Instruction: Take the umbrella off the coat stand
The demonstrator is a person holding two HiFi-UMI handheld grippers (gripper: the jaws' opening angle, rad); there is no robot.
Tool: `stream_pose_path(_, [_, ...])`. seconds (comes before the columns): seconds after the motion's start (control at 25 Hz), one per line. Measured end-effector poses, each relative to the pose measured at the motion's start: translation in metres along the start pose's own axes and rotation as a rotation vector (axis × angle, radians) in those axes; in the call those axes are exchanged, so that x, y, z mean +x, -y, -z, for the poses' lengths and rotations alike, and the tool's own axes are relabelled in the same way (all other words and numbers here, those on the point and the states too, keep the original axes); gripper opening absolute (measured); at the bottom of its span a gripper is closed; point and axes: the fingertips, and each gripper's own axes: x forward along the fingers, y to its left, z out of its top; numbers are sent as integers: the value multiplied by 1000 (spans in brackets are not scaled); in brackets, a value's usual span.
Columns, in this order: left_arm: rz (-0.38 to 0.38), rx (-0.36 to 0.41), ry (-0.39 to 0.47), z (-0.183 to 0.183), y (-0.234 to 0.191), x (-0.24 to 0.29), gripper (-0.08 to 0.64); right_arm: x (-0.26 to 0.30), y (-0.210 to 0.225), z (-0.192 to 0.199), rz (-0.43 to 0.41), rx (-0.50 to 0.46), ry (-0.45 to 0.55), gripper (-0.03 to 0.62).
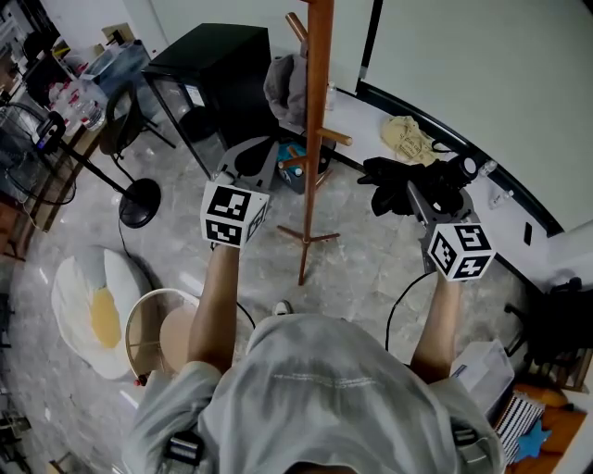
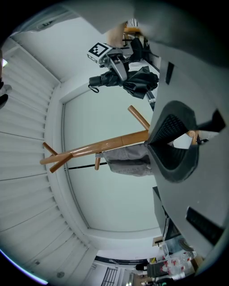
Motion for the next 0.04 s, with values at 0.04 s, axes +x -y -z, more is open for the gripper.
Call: stream_pose_path(0.04, [-1,-1,-2,0,1,-1,14,0,0,0,-2,2,-1,288])
